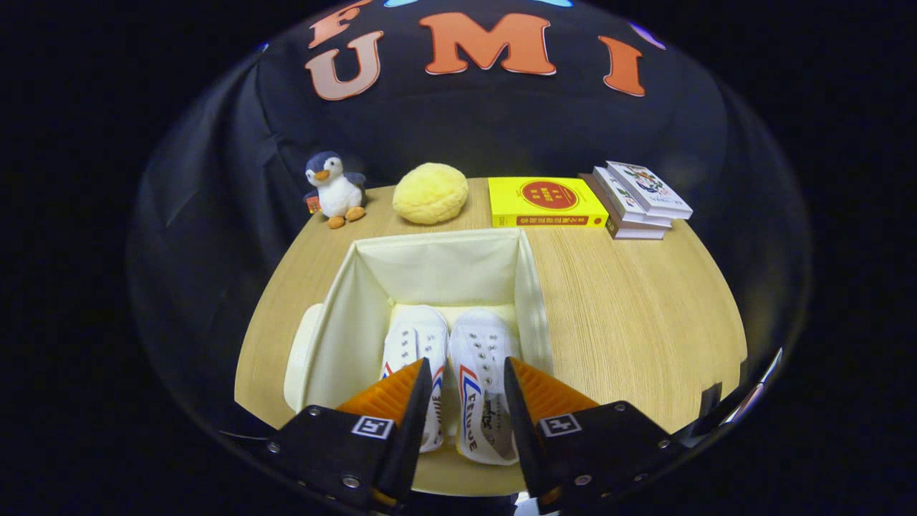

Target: Open the storage box then place both shoes into the box .Put the left shoe in first, then the right shoe, with the right side of both shoes facing outward in a uniform manner.

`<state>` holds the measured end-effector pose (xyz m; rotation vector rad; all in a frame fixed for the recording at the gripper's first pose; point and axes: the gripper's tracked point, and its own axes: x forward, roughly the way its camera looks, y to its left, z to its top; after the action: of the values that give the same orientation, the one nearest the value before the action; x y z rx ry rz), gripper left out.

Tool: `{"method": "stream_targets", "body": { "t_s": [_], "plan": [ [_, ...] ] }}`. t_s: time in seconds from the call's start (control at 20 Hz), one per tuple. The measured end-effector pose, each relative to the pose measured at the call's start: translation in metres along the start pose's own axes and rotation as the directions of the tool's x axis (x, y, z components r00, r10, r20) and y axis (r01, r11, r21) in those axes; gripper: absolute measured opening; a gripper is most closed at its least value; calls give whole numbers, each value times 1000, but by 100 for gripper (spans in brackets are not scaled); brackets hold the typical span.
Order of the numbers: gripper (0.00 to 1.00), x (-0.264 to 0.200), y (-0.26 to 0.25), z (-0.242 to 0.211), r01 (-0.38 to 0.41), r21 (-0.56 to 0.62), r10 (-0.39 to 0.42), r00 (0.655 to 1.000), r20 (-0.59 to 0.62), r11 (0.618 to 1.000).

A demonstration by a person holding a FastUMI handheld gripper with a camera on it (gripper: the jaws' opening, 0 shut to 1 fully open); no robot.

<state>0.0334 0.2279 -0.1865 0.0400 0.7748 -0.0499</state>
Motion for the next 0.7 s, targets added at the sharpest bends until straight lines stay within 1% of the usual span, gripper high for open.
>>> {"method": "stream_targets", "body": {
  "t_s": [0.05, 0.1, 0.2, 0.35, 0.45, 0.7],
  "plan": [
    [67, -5, 1, 7, -5, 1, 5, 1000, 25, 1000],
    [83, -12, -1, 15, -6, 1, 6, 999, 47, 1000],
    [98, -25, -2, 30, -18, 12, 16, 996, 91, 1000],
    [98, -46, -8, 55, -39, 29, 34, 985, 168, 999],
    [98, -63, -16, 74, -39, 25, 32, 974, 225, 999],
    [98, -108, -43, 117, -2, -3, 3, 930, 366, 1000]
  ]
}}
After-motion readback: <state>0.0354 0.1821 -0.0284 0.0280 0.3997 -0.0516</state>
